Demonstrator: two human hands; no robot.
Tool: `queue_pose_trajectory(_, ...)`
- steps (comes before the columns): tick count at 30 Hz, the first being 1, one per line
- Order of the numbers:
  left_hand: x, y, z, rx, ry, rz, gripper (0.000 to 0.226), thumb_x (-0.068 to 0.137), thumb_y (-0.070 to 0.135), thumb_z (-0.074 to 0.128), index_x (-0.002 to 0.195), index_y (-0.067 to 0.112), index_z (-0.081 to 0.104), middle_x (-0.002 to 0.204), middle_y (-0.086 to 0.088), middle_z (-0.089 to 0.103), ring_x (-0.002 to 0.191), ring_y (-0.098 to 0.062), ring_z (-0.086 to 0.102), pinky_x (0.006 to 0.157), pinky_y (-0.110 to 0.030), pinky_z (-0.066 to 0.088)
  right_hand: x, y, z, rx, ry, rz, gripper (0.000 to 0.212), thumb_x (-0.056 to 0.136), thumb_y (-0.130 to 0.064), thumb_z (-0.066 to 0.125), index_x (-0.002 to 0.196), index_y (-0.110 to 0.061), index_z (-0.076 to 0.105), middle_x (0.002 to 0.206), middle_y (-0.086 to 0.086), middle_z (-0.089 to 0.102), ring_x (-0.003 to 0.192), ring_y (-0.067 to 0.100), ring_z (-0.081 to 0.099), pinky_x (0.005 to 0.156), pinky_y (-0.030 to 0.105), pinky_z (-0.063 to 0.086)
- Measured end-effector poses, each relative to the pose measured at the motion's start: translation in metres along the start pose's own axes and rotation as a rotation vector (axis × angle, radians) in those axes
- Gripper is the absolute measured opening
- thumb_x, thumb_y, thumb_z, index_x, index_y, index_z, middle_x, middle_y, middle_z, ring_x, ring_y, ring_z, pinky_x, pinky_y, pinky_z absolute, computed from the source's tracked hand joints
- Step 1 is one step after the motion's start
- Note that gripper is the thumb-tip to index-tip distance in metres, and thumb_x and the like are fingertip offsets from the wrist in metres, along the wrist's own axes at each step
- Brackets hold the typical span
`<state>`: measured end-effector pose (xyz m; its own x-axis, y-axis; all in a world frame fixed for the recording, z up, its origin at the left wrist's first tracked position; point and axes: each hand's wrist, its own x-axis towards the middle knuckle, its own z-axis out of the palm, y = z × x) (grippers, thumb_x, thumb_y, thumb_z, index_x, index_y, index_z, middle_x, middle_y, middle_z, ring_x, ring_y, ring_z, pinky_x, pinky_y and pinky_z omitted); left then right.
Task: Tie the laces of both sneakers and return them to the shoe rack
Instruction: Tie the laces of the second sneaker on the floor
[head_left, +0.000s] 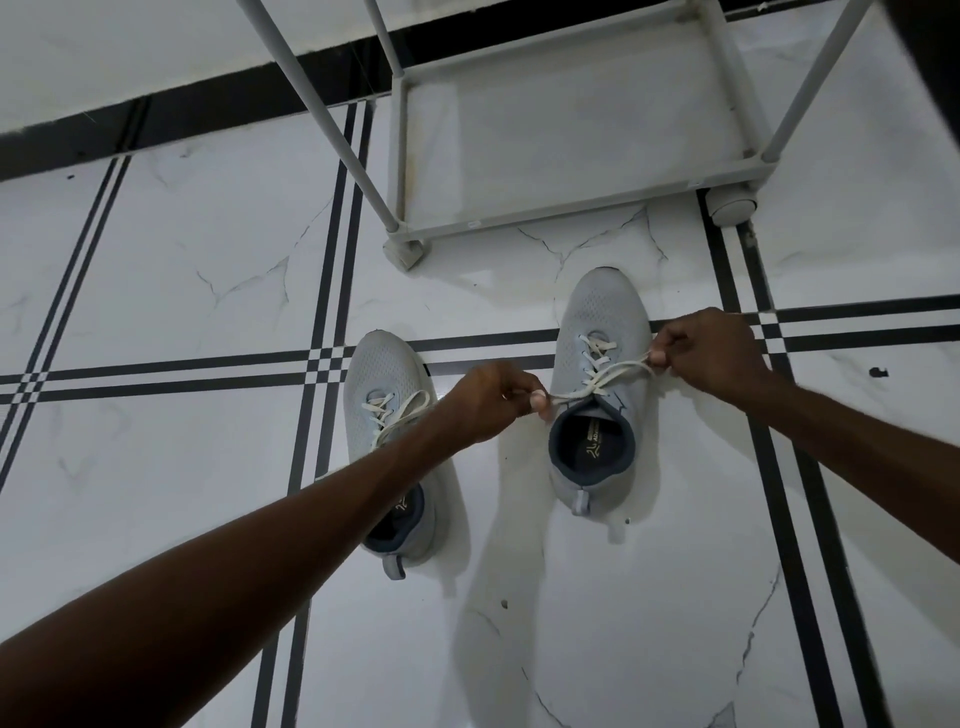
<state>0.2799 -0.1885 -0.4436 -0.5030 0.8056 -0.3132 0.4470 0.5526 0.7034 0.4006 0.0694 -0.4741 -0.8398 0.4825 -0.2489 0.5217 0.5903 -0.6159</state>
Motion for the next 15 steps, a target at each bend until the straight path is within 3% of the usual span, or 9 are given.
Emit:
queue_pose_trajectory(2,0.004,-0.002,-0.004,0.003,0.214,0.037,0.016,0.088,0.033,0.070,0.083,0.023,0.082,0.079,0.011,0.074,0.075,0.006,0.059,0.076,-0.020,0.046,-0.003,-0.008,-0.002,0.165,0.000,0.023,0.008,0.085,-0.012,0.071,0.087,-0.014,0.078,0.078,0.002,0.074,0.075,0.019,0.069,0.072,0.031,0.054)
queue_pose_trajectory(4,0.005,0.004,-0.003,-0.020,0.304,-0.004,0.015,0.087,0.033,0.071,0.084,0.024,0.083,0.077,0.011,0.074,0.072,0.007,0.058,0.073,-0.017,0.042,-0.003,-0.020,-0.003,0.517,-0.056,0.098,0.015,0.091,-0.011,0.065,0.101,-0.008,0.076,0.094,0.009,0.075,0.083,0.022,0.070,0.078,0.034,0.058)
queue_pose_trajectory(8,0.011,0.027,-0.005,-0.500,0.172,-0.255,0.022,0.095,0.030,0.064,0.092,0.015,0.080,0.075,0.014,0.069,0.060,0.001,0.050,0.057,-0.016,0.038,0.002,-0.048,-0.009,1.037,-0.198,0.320,0.013,0.095,-0.006,0.059,0.103,-0.005,0.069,0.104,0.014,0.074,0.091,0.020,0.072,0.079,0.029,0.059)
queue_pose_trajectory(11,0.019,0.041,-0.012,-0.848,0.029,-0.330,0.025,0.102,0.021,0.051,0.090,0.009,0.070,0.090,-0.002,0.071,0.057,-0.009,0.043,0.052,-0.019,0.033,0.010,-0.061,-0.009,1.173,-0.267,0.482,0.015,0.098,-0.004,0.052,0.105,-0.007,0.065,0.096,0.008,0.071,0.093,0.020,0.068,0.074,0.029,0.054)
queue_pose_trajectory(15,0.021,0.046,-0.004,-1.147,-0.224,-0.422,0.026,0.105,0.019,0.036,0.085,0.016,0.052,0.087,-0.006,0.071,0.055,-0.009,0.047,0.044,-0.015,0.032,0.013,-0.068,-0.005,1.238,-0.384,0.566,0.022,0.100,-0.004,0.042,0.105,-0.005,0.063,0.078,0.006,0.070,0.095,0.023,0.067,0.081,0.034,0.052)
